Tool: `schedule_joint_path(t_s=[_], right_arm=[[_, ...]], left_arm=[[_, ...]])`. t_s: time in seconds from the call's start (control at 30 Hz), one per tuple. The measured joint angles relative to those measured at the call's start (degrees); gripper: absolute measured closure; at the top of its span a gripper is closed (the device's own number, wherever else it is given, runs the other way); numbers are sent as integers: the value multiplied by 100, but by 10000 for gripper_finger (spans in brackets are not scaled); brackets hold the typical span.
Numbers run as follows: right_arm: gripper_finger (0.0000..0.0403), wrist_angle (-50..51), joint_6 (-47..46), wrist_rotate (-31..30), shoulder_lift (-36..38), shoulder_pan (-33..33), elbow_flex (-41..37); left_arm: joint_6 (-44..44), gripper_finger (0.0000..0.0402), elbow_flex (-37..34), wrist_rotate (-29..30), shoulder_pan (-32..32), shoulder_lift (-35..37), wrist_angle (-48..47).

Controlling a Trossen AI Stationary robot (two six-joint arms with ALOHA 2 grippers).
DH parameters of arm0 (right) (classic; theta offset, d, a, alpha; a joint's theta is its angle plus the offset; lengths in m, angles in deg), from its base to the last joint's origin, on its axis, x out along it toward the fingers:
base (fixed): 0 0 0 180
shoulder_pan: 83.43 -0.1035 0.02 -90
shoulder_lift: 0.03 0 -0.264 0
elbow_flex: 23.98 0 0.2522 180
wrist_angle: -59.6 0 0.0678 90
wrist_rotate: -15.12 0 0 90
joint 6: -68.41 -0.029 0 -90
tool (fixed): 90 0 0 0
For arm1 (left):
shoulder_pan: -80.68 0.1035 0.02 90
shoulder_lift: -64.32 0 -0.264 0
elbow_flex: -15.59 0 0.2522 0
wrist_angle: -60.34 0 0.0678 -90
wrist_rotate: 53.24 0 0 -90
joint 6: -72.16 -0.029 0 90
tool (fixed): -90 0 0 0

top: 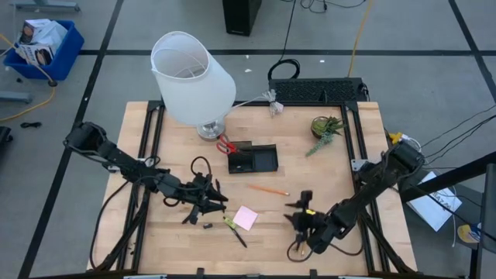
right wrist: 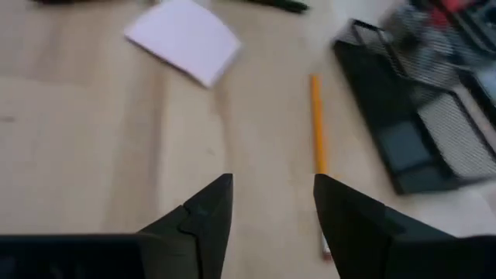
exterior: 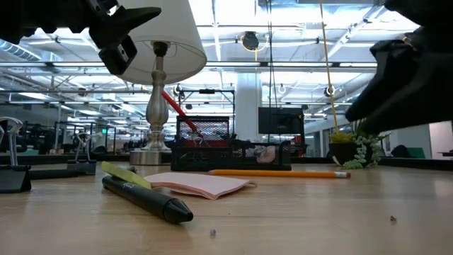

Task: Pick and place office supplies into organizer
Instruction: Put the left yellow pencil into the top left compartment of the desk organizer

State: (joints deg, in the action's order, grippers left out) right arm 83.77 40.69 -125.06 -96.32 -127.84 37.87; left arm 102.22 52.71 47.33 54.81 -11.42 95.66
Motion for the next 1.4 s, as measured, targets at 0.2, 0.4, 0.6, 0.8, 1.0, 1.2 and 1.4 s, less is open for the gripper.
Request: schedule_joint_path(t_s=[0.2, 0.4, 0.6, 0.8, 1.0, 1.2, 1.4], right_arm=[[233, -86, -520, -79, 475, 489, -1005], [233, -2164, 135, 105, 1030, 977, -2359], [230, -4331, 897, 1221, 1138, 1772, -3578], [238, -4929, 1299, 1970, 1142, 2486, -3896], [239, -4872, 1542, 2340, 1127, 2757, -3699], [239, -4915, 1536, 2514, 917, 2943, -3550], [239, -5015, 1489, 2765, 697, 3056, -3428]], left_arm=[[2, 250, 0, 50, 0, 0, 0], [-37, 250, 0, 92, 0, 0, -2], [-105, 250, -2, 155, 0, 0, 0], [-42, 250, -2, 155, 0, 0, 2], [-57, 250, -2, 200, 0, 0, 3], [-38, 250, -4, 201, 1, 0, -1], [-62, 250, -4, 205, 0, 2, 0]])
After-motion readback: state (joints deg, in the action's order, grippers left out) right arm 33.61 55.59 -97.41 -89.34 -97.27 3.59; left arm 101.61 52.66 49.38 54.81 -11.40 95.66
